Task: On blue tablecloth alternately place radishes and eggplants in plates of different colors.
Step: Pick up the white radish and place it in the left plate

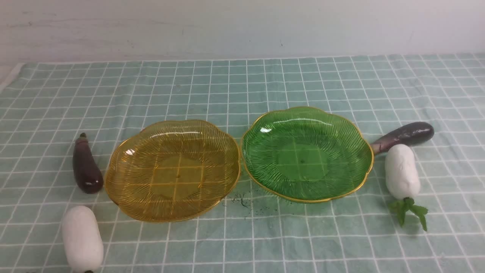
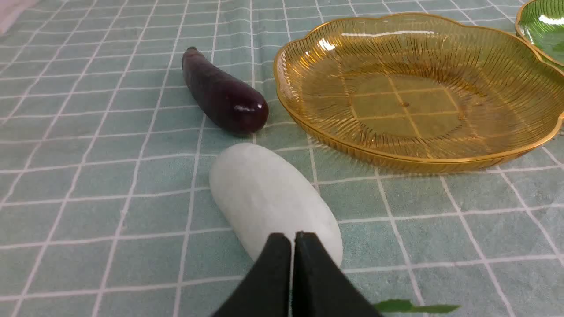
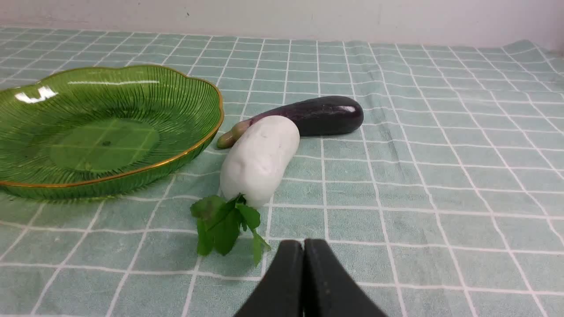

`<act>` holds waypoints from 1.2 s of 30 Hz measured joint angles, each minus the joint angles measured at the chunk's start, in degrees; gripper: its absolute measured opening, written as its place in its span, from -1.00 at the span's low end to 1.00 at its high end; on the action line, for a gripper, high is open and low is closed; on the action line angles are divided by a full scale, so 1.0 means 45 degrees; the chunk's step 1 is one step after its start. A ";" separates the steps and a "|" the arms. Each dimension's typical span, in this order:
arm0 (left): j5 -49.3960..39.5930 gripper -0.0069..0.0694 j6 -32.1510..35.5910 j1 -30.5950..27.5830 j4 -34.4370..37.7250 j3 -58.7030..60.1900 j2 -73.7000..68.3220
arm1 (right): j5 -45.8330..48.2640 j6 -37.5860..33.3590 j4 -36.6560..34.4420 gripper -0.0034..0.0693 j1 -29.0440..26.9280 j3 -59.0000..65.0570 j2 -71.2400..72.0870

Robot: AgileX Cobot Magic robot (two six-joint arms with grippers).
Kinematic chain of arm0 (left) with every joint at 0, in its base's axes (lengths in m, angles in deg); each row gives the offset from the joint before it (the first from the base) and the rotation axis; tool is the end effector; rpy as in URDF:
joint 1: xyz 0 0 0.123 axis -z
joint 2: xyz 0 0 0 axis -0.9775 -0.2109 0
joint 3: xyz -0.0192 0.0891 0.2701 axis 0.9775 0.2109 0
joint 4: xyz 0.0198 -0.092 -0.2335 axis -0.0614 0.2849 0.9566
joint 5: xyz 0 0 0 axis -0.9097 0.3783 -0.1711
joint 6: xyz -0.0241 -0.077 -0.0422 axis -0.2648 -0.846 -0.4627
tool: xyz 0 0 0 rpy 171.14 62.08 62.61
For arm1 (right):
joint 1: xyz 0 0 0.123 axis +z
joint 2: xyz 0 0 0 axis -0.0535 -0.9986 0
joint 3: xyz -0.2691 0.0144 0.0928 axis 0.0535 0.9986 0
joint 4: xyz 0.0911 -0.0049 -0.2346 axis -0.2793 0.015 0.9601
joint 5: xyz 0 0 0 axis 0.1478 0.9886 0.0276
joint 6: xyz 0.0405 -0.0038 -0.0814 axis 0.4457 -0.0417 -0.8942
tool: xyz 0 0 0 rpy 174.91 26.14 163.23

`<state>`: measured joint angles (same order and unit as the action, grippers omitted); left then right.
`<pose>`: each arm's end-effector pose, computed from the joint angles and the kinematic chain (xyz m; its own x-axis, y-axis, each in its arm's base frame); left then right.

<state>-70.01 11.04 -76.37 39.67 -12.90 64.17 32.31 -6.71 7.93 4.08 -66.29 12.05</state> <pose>0.0524 -0.0036 0.1702 -0.3049 0.0275 -0.9520 0.0545 0.9984 0.0114 0.0521 -0.0005 0.1723 -0.2974 -0.0420 -0.9538 -0.0145 0.9991 -0.0394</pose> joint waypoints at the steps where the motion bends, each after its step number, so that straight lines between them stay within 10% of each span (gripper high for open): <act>1: 0.0000 -0.84 0.0000 0.0000 0.0000 0.0000 0.0000 | 0.0000 0.0000 0.0000 -0.94 0.0000 0.0000 0.0000; 20: 0.0077 -0.84 -0.0134 0.0000 0.0156 0.0000 0.0000 | 0.0000 0.0000 0.0000 -0.94 0.0000 0.0000 0.0000; 36: 0.7901 -0.84 -0.1691 0.0000 0.7122 -0.0383 0.0000 | -0.0220 0.0116 -0.0387 -0.94 0.0000 0.0014 0.0000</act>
<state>-34.46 3.44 -76.37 71.72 -14.62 64.17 31.32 -6.19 6.18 4.08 -66.23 12.05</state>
